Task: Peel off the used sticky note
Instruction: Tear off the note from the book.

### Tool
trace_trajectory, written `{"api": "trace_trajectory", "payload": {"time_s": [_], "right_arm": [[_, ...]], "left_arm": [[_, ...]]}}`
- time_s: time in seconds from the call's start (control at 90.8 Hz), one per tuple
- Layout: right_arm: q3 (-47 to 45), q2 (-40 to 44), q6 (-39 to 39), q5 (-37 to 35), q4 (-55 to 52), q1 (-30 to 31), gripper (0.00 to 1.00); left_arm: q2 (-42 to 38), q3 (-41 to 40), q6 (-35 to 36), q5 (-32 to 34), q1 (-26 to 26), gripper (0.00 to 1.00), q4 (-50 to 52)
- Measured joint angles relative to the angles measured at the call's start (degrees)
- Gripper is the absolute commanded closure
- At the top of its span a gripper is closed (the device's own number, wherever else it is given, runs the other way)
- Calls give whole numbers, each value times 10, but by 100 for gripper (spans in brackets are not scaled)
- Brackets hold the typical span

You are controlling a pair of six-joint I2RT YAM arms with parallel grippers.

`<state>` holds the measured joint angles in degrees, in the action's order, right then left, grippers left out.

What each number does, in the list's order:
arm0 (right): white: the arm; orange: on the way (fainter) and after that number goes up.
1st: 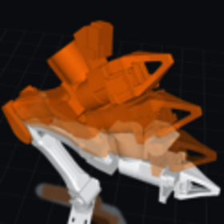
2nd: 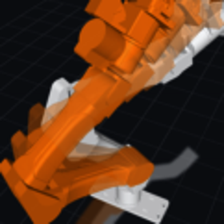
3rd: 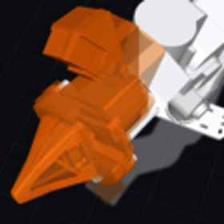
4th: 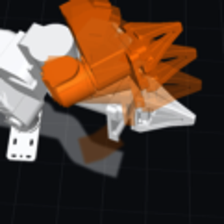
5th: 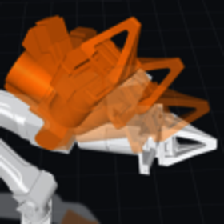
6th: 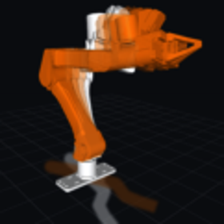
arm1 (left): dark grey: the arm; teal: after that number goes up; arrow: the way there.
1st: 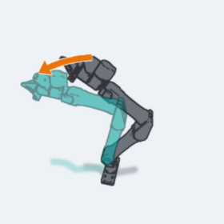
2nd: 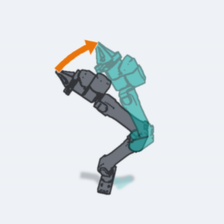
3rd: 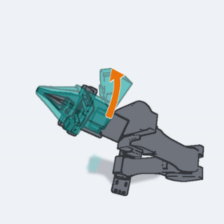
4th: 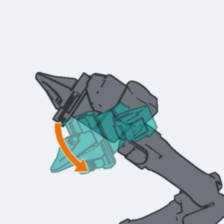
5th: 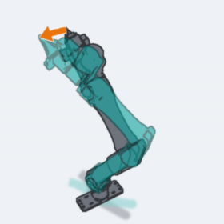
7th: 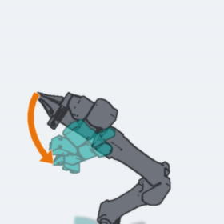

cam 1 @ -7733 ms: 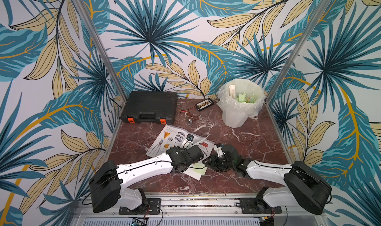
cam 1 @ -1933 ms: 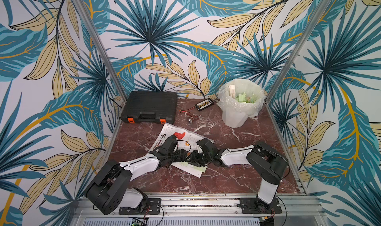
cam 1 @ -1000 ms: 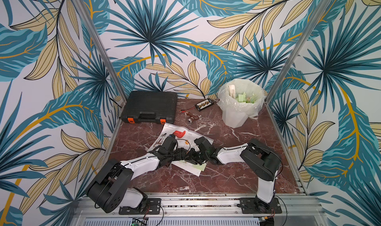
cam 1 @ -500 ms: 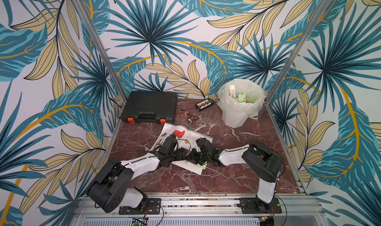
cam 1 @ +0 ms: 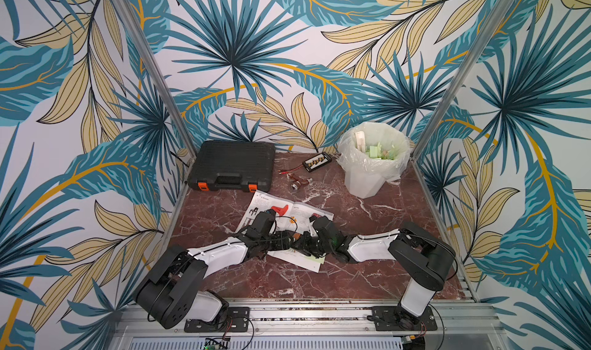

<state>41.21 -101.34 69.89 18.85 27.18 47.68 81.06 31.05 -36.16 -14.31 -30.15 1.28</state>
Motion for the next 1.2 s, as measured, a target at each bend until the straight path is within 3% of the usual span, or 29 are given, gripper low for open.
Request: {"api": "trace_trajectory", "payload": {"time_s": [0.43,0.881,1.201], "right_arm": [[-40,45,-3,-15,-3,-1,100],[-48,37,-3,-16,1,-3,100],[-80,130,-20,-24,-16,-35,100]], "left_arm": [[14,10,-3,3,6,25,-4],[9,12,4,6,9,24,5],[1,13,9,23,14,24,26]]}}
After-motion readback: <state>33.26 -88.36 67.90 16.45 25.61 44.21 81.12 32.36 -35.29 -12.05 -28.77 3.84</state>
